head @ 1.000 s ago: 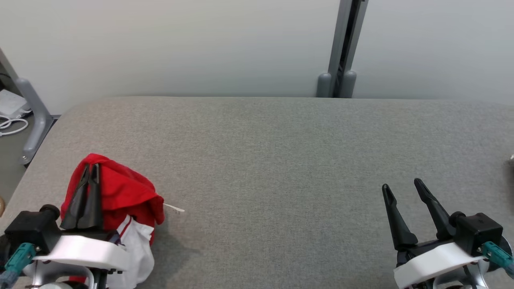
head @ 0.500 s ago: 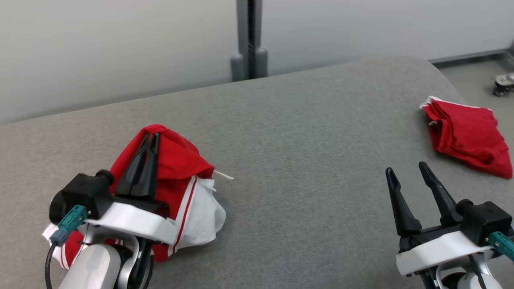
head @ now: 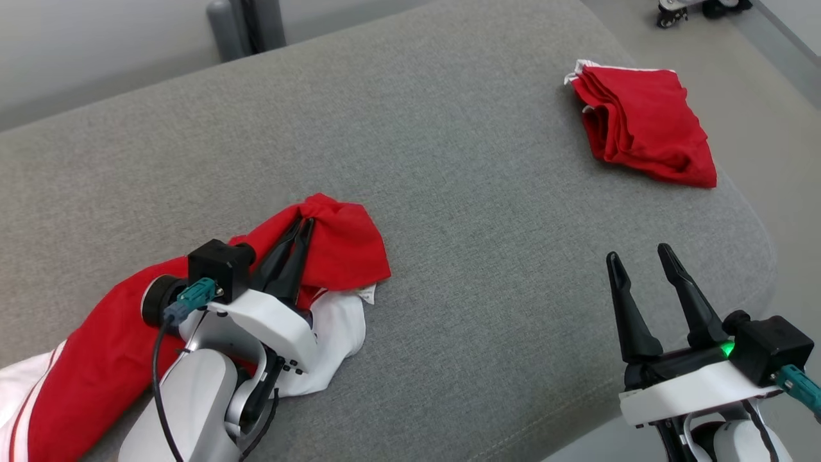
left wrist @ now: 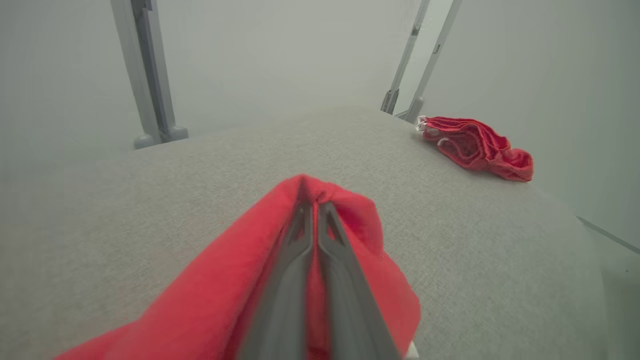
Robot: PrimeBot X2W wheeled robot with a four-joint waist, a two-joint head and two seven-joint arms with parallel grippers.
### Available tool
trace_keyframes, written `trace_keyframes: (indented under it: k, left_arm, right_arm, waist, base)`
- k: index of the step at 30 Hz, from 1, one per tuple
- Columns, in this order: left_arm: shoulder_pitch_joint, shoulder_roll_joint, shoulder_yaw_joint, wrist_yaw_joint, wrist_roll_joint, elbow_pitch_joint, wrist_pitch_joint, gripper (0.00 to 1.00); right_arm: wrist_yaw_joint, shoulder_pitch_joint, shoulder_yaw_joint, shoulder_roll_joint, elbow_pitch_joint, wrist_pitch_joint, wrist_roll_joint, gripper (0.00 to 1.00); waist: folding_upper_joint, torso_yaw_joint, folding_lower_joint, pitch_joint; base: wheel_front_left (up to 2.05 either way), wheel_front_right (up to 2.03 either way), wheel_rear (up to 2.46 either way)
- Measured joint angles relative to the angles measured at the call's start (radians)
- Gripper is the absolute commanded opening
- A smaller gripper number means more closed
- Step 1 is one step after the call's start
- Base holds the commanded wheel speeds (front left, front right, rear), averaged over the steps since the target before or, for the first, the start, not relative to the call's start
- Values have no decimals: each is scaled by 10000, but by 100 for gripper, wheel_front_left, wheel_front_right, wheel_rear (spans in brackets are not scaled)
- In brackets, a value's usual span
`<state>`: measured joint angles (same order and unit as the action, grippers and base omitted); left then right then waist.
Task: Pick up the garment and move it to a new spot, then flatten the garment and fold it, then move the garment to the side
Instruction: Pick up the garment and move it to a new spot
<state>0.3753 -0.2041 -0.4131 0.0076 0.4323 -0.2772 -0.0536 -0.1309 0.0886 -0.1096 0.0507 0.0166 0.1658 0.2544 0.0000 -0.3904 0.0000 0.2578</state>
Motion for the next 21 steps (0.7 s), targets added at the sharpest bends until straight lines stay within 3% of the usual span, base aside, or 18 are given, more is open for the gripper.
trace_keyframes:
  k: [5,7,8,15,21]
  left_arm:
    - [331,130,-284,-414,-4,-773,-282,0]
    - [407,249,-339,-460,-4,-959,-449,71]
    - [410,286,-337,-422,-29,-1011,-617,100]
    - [328,422,-259,-616,201,-905,-1365,100]
    - [25,61,337,-213,295,-479,-1710,100]
  right_arm:
    - [0,170,-23,-8,244,198,69,100]
    - [0,242,-2,-10,343,230,73,100]
    - [0,260,-13,-8,370,247,71,100]
    - [0,292,109,-17,596,236,-48,100]
    - [0,283,257,-23,579,77,-190,100]
  waist:
    - [0,-161,0,486]
    - [0,-52,0,511]
    - [0,23,0,492]
    - [0,746,0,25]
    - [0,1663,1,-386]
  base:
    - [0,0,0]
    - [0,0,0]
    - [0,0,0]
    - [0,0,0]
    - [0,0,0]
